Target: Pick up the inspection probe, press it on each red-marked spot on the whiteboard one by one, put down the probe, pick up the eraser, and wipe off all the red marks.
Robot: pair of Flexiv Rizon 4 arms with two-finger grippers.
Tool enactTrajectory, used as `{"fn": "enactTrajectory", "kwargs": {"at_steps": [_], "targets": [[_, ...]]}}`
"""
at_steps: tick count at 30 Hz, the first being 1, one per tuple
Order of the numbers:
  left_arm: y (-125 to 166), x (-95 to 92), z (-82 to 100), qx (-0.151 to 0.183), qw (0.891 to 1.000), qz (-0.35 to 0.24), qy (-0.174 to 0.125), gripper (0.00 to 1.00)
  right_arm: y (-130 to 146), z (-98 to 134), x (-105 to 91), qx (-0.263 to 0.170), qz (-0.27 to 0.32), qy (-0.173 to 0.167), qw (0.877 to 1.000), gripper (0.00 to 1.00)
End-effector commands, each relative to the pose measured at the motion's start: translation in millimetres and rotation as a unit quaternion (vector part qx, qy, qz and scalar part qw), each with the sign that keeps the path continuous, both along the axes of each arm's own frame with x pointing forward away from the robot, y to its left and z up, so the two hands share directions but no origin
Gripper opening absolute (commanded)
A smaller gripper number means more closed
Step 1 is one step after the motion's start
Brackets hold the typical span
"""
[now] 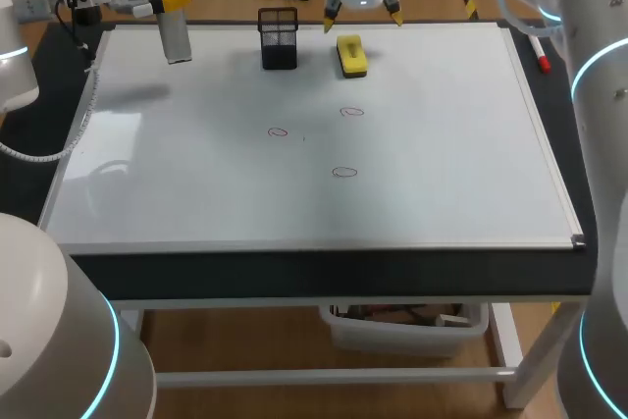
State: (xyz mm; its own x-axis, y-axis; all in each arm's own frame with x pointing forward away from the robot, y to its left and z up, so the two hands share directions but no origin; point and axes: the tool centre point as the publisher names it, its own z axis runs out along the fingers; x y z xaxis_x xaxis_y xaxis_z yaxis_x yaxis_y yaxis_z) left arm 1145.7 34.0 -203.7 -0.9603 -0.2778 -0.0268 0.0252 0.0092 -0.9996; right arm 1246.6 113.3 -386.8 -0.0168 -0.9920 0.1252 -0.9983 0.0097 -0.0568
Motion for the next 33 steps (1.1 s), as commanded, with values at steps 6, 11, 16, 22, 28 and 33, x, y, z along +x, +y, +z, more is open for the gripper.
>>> {"fn": "enactTrajectory", "kwargs": {"at_steps": [6, 11, 16, 22, 28, 33], "targets": [[-0.5, -2.0, 1.6, 0.001, 1.0, 0.002, -0.001, 0.0, 10.5, -2.7, 6.4, -0.218, -0.028, 0.2, 0.955, 1.0], [-0.5, -2.0, 1.6, 0.001, 1.0, 0.002, -0.001, 0.0, 10.3, -2.1, 4.9, -0.2, -0.025, 0.211, 0.956, 1.0], [-0.5, -2.0, 1.6, 0.001, 1.0, 0.002, -0.001, 0.0, 6.9, 0.7, 6.0, -0.166, -0.028, 0.228, 0.959, 1.0], [-0.5, -2.0, 1.6, 0.001, 1.0, 0.002, -0.001, 0.0, 1.3, 6.2, 10.9, -0.117, -0.041, 0.25, 0.96, 1.0], [-0.5, -2.0, 1.6, 0.001, 1.0, 0.002, -0.001, 0.0, -1.6, 9.5, 13.3, -0.084, -0.048, 0.268, 0.959, 1.0], [-0.5, -2.0, 1.6, 0.001, 1.0, 0.002, -0.001, 0.0, -2.3, 10.0, 14.5, -0.08, -0.057, 0.278, 0.956, 1.0]]}}
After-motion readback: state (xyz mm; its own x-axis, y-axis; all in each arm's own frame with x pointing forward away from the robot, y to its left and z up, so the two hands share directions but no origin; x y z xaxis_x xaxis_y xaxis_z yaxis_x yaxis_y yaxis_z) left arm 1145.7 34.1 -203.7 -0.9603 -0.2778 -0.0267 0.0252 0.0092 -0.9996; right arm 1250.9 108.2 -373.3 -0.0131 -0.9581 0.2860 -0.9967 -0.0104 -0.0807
